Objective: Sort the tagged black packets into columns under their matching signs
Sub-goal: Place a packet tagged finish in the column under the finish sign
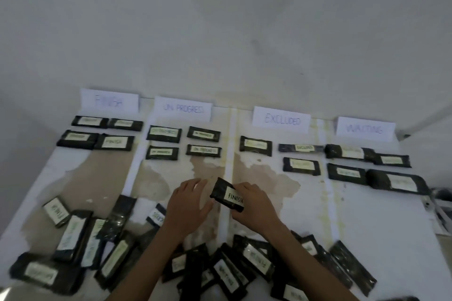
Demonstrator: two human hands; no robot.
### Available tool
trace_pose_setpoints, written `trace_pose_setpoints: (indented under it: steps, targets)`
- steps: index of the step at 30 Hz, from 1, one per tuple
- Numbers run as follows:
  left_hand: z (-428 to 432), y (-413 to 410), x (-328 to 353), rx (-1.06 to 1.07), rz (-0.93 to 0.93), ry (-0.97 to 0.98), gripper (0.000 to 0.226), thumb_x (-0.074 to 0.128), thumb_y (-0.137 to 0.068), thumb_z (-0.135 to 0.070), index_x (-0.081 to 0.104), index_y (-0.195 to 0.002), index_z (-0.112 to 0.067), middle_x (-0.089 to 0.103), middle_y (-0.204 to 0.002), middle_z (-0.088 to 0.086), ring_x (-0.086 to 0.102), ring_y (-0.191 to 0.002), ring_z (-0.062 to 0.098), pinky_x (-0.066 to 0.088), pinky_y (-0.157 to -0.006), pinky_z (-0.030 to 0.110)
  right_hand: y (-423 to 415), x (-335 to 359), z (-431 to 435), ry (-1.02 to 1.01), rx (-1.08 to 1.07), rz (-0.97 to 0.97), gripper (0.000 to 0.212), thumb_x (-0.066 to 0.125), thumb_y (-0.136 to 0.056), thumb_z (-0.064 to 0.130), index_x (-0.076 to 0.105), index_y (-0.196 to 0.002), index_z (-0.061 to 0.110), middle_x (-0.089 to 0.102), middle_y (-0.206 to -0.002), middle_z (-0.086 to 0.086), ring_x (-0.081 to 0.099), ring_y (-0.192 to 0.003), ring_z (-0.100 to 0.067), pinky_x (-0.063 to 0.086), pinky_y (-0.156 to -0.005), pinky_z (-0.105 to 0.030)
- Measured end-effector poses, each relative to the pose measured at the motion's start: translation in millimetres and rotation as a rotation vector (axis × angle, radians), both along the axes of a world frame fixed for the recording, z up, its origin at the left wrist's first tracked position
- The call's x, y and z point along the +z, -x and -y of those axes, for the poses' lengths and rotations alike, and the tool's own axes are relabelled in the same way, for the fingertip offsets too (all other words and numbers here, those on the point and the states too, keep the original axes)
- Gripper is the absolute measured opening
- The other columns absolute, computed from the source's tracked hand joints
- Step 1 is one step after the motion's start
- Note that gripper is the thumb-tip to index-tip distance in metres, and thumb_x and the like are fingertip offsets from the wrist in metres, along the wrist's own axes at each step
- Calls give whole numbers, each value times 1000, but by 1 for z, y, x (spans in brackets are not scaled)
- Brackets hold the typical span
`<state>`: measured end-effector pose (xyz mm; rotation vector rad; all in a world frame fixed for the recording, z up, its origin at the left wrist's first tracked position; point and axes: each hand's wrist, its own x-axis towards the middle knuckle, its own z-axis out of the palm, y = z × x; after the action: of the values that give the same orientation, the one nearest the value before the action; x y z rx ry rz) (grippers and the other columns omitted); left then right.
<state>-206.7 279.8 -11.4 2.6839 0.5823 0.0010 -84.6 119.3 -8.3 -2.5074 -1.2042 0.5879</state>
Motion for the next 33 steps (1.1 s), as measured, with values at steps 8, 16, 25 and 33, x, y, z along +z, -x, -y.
trace_pose_setpoints:
  steps: [8, 16, 25, 33]
  targets:
    - [-120, 64, -14, 135, 13, 57, 56, 38, -80, -43, 55, -123, -13, 60, -121, 7, 56, -110, 29, 51, -87, 45, 38, 5, -144, -22, 136, -9, 63, 65, -79, 32, 43, -136, 15, 51, -127, -7, 48, -108, -27, 45, -89, -39]
    - [-214, 126, -41, 300, -54, 102, 47, 53, -82, -25, 52, -123, -3, 57, -121, 17, 53, -107, 36, 47, -85, 46, 77, -23, -292, -8, 311, 34, 58, 69, -77, 25, 49, -128, 7, 53, -120, -15, 50, -106, -33, 45, -86, -42]
    - [-276, 175, -56, 344, -30, 211, 57, 69, -65, 7, 58, -120, -5, 55, -123, 20, 50, -110, 38, 45, -92, 46, 98, -63, -375, 95, 428, 111, 50, 65, -83, 21, 49, -128, 6, 51, -131, -14, 47, -114, -34, 41, -93, -43]
    - [-285, 223, -54, 514, -28, 152, 62, 57, -62, 19, 63, -114, -14, 53, -118, 15, 46, -107, 33, 51, -78, 41, 105, -72, -362, -19, 438, 113, 56, 73, -70, 7, 56, -123, 0, 51, -131, -22, 50, -115, -41, 46, -92, -49]
